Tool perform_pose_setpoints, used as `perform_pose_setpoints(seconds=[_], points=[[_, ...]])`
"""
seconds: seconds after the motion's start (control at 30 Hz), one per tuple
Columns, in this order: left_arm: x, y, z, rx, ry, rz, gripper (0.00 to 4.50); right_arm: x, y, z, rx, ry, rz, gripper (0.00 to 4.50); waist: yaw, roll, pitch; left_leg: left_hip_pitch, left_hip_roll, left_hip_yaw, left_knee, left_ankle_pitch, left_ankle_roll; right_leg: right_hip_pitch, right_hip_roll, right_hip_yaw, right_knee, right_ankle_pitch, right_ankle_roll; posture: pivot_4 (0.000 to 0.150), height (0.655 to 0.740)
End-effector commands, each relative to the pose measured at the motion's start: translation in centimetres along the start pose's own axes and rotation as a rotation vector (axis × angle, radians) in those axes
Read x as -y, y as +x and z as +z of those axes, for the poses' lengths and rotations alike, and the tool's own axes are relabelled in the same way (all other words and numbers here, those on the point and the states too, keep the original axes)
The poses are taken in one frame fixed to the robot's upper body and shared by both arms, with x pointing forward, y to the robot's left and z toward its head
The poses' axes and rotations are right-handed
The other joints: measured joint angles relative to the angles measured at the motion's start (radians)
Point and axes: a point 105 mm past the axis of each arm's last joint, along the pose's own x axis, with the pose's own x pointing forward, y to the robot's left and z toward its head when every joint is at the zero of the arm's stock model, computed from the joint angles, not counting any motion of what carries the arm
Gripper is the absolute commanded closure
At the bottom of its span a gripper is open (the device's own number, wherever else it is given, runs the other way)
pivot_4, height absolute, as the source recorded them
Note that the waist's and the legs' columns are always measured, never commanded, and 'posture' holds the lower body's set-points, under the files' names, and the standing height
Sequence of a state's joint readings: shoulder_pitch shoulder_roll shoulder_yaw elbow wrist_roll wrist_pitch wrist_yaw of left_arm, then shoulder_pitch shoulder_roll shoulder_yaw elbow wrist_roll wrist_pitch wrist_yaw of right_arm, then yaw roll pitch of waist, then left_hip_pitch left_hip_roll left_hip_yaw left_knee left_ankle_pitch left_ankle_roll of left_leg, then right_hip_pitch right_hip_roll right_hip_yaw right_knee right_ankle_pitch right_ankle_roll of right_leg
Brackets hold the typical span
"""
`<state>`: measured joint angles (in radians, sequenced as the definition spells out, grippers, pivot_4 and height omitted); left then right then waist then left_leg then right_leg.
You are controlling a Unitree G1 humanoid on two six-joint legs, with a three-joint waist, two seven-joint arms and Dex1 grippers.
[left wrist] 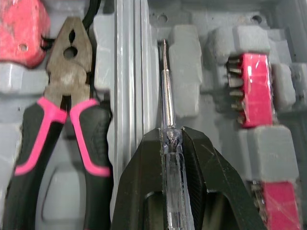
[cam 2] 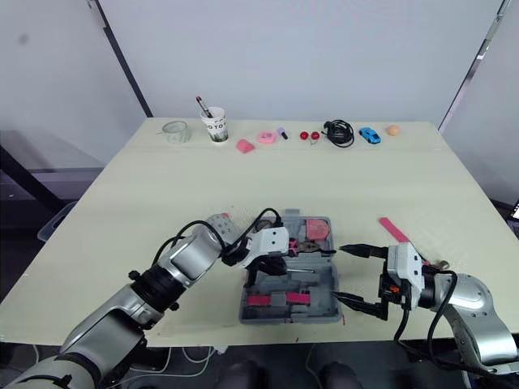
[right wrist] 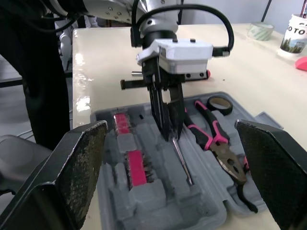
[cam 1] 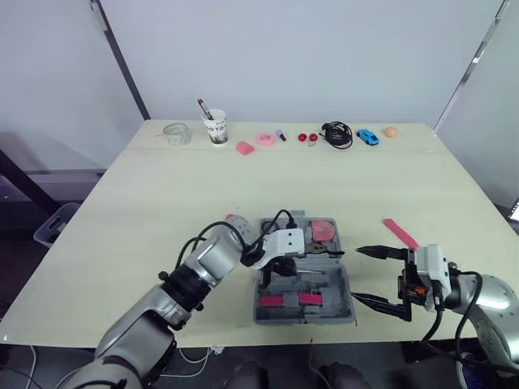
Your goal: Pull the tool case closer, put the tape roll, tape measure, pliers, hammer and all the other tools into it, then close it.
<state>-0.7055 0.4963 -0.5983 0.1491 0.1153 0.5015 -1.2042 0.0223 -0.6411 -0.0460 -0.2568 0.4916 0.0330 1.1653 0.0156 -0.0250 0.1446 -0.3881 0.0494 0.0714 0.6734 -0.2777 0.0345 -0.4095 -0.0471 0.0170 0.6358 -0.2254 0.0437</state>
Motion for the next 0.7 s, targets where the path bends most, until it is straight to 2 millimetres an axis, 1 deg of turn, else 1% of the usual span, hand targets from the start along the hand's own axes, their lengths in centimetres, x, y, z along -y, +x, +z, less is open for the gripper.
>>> perform_pose_setpoints(seconds=[0.03, 0.3, 0.37, 0.4, 0.5, 0.7], points=[[-0.1, -0.13, 0.18, -0.01, 0.041, 0.006, 4.43, 0.01, 0.12, 1.2, 0.012, -0.039, 0.001, 0.0, 0.0, 0.0, 0.0, 0.0, 0.0, 0.0, 0.0, 0.0, 0.0, 0.0, 0.0, 0.0, 0.0, 0.0, 0.0, 0.15, 0.74], [-0.01, -0.28, -0.03, -0.019, 0.067, 0.012, 4.43, 0.02, 0.31, 1.45, 0.009, -0.041, -0.005, 0.0, -0.001, 0.0, 0.0, 0.0, 0.0, 0.0, 0.0, 0.0, 0.0, 0.0, 0.0, 0.0, 0.0, 0.0, 0.0, 0.15, 0.74], [0.05, -0.34, 0.03, -0.002, 0.035, 0.005, 4.43, 0.07, 0.36, 1.45, 0.009, -0.042, -0.005, 0.0, -0.001, 0.0, 0.0, 0.0, 0.0, 0.0, 0.0, 0.0, 0.0, 0.0, 0.0, 0.0, 0.0, 0.0, 0.0, 0.15, 0.74], [-0.1, -0.37, 0.0, -0.004, 0.036, 0.013, 3.63, 0.14, 0.4, 1.48, 0.01, -0.041, -0.004, 0.0, -0.001, 0.0, 0.0, 0.0, 0.0, 0.0, 0.0, 0.0, 0.0, 0.0, 0.0, 0.0, 0.001, 0.0, 0.0, 0.15, 0.74], [-0.26, -0.4, -0.02, -0.016, 0.061, 0.025, 2.94, 0.27, 0.4, 1.44, 0.009, -0.041, -0.003, 0.0, -0.001, 0.0, 0.0, 0.0, 0.0, 0.0, 0.0, 0.0, 0.0, 0.0, 0.0, 0.0, 0.001, 0.0, 0.0, 0.15, 0.74], [-0.16, -0.41, -0.2, -0.026, 0.077, 0.02, 2.94, 0.16, 0.34, 1.24, 0.005, -0.037, 0.0, 0.0, -0.001, 0.0, 0.0, 0.0, 0.0, 0.0, 0.002, 0.0, 0.0, 0.0, 0.0, 0.0, 0.002, 0.0, 0.0, 0.15, 0.74]])
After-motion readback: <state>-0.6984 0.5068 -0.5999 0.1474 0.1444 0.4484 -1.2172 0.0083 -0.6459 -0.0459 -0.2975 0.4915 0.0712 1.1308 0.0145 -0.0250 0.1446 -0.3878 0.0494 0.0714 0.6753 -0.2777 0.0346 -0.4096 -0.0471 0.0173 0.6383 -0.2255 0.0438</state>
